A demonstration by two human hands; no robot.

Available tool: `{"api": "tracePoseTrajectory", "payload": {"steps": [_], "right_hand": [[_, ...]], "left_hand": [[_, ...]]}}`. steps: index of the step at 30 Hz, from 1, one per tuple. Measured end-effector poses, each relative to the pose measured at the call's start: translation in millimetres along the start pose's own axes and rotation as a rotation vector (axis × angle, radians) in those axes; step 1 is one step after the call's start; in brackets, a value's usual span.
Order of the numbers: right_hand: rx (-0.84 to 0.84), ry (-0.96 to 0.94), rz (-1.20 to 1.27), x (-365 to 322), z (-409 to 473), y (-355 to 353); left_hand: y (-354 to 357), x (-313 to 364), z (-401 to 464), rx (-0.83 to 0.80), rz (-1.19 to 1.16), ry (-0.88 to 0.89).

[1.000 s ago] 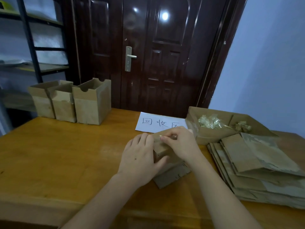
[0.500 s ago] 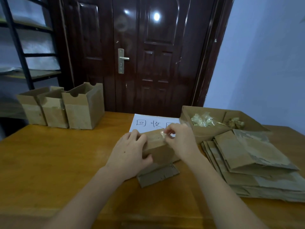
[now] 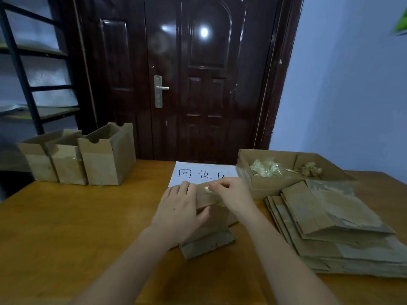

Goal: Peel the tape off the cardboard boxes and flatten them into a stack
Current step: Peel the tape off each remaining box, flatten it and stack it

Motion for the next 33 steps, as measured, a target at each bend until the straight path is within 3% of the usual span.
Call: {"api": "tracePoseTrajectory", "payload": {"steps": [4, 11, 17, 24, 33], "right_hand": [[0.038, 0.023, -0.017, 3, 6, 1], [-0.042, -0.037, -0.362, -8, 11, 6], [0.243, -0.205, -0.554, -22, 1, -21], [-0.090, -0.300, -0.585, -23, -12, 11], [0.016, -0.125, -0.490, -13, -1, 6]], "left_hand": [[2, -1, -1, 0.038, -0.017, -0.004], [8, -4, 0, 0.001, -0.005, -0.017], [1, -3, -1, -0.013, 0.006, 0.002], [-2, -1, -1, -0.001, 0.006, 0.007], [-2, -2, 2, -0.014, -0.012, 0.009]]}}
Point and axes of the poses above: each hand's wrist, its own z-axis towards the middle knuckle, its own y-axis out of the palm, x = y × z, the point moved 5 cm from there along z, towards the middle knuckle
